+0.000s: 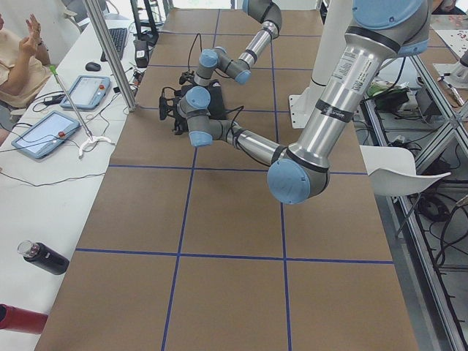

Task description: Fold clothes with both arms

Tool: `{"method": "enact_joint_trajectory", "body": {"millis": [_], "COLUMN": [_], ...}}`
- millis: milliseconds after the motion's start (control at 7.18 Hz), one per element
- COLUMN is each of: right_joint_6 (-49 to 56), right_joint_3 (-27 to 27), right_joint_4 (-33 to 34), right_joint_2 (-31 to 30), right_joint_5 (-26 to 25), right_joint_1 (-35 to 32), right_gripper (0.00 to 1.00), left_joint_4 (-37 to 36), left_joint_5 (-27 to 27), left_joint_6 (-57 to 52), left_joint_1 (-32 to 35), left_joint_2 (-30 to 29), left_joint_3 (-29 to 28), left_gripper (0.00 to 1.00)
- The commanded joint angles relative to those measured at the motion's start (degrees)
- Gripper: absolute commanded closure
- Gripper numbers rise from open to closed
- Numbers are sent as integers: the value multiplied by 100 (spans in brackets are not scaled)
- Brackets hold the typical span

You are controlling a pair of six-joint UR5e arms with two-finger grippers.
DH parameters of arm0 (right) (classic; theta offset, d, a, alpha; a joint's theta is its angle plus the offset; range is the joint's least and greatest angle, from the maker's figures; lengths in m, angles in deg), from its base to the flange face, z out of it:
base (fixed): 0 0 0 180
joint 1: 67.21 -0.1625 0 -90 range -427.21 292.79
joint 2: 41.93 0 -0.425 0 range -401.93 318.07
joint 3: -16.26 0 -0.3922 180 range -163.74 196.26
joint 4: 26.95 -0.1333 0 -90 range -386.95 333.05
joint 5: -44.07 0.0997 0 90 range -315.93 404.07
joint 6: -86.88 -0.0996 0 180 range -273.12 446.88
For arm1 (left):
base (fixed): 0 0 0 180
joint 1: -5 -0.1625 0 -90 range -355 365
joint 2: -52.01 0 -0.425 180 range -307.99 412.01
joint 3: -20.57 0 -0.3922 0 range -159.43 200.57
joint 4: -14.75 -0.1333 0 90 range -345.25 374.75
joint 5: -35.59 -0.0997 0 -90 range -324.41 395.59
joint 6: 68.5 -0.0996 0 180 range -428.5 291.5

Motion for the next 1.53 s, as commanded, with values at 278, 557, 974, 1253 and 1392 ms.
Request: {"method": "enact_joint_trajectory", "body": {"millis": [278, 557, 974, 1253, 1392], "right_joint_6": [-1598, -1767, -663, 13, 70], "right_joint_3": [-1305, -1117, 1340, 1189, 935], "right_joint_4": [-1023, -998, 1092, 1138, 1121], "right_joint_2": [812, 955, -81, -178, -135], "right_joint_5": [-1556, -992, -119, -160, -187], "right_joint_1": [-230, -362, -30, 348, 375], "right_gripper": [100, 100, 100, 100, 100], "left_joint_4": [-42, -42, -59, -94, -112], "left_joint_5": [179, 179, 293, 468, 600], "left_joint_6": [10, 10, -34, -252, -384], "left_joint_1": [12, 21, 65, 292, 424], "left_joint_2": [364, 417, 470, 566, 619], "left_joint_3": [501, 563, 571, 571, 571], "left_gripper": [0, 0, 0, 0, 0]}}
